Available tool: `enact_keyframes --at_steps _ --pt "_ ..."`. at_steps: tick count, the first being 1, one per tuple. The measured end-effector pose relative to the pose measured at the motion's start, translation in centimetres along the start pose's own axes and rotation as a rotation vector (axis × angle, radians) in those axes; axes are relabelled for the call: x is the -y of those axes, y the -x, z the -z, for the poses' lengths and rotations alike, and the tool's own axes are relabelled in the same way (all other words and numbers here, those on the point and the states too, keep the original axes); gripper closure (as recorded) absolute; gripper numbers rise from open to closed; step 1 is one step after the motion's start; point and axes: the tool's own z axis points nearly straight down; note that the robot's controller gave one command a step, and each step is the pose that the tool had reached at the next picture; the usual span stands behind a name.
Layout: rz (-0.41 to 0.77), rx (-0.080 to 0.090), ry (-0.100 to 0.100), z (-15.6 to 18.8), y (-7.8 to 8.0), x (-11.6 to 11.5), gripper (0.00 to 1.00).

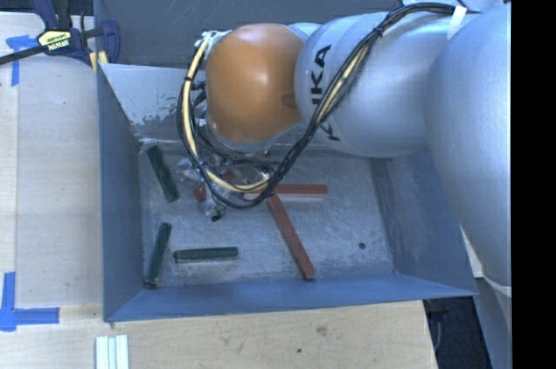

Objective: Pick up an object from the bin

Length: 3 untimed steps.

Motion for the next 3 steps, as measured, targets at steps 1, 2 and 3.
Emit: enact_keyframes --at_steps 1,2,3 --pt "-0.006 0.011 -0.005 3.4 0.7 0.7 1.00" --pt "0.236 0.006 -0.003 4.0 0.1 0.2 1.00" --pt "0.401 -0.001 0.002 8.6 -0.7 1.1 1.00"
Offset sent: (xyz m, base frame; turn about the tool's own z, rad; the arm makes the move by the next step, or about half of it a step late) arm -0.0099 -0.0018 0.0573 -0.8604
